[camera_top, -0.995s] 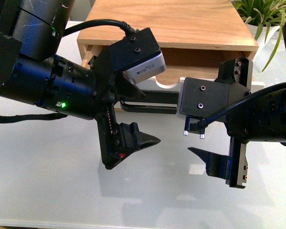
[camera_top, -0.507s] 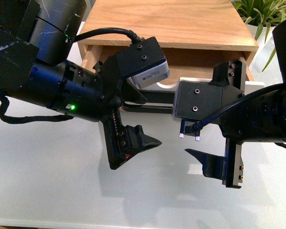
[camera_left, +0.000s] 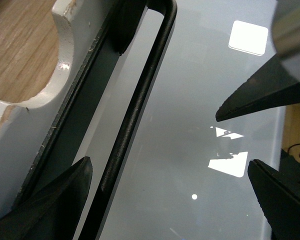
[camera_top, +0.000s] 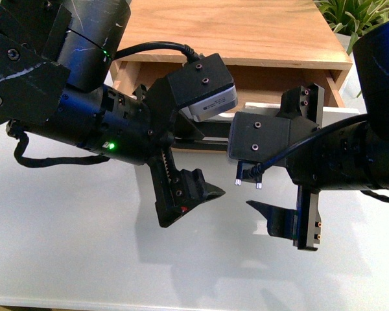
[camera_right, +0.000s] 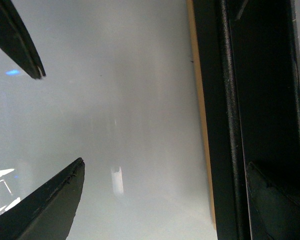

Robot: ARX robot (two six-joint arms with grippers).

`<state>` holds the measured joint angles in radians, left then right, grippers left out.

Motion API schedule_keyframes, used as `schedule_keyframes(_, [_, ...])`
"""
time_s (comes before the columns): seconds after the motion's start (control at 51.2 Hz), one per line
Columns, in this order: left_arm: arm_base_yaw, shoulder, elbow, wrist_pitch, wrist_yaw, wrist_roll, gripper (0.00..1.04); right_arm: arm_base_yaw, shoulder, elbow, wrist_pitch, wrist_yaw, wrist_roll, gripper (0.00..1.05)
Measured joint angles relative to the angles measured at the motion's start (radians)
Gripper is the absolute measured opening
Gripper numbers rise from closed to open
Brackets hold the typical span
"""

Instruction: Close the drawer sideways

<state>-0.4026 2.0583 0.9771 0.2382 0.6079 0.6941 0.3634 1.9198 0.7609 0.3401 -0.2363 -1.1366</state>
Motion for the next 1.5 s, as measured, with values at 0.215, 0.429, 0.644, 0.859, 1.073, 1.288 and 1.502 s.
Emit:
schedule_keyframes(0.215, [0.003,0.039,0.071,0.029,-0.050,-0.031,0.96,-0.029,0.035,0.069,0.021,0.025,0.034,0.96])
schedule_keyframes(0.429, [0.011,0.083,0.151,0.029,-0.082,-0.053,0.96,-0.061,0.090,0.143,0.042,0.057,0.047,0.96])
schedule_keyframes(0.644, [0.024,0.113,0.219,0.024,-0.108,-0.076,0.96,-0.073,0.134,0.191,0.091,0.088,0.051,0.96])
schedule_keyframes(0.859, [0.038,0.113,0.228,0.050,-0.118,-0.117,0.96,-0.077,0.135,0.179,0.135,0.100,0.068,0.96])
schedule_keyframes(1.073, [0.047,0.087,0.189,0.070,-0.117,-0.141,0.96,-0.077,0.103,0.146,0.147,0.108,0.091,0.96])
schedule_keyframes(1.288, [0.103,-0.090,0.028,0.142,-0.091,-0.209,0.96,-0.104,-0.069,0.003,0.179,0.093,0.204,0.96])
schedule_keyframes(1.502, [0.224,-0.384,-0.182,0.257,-0.041,-0.443,0.96,-0.134,-0.384,-0.227,0.255,0.106,0.457,0.96])
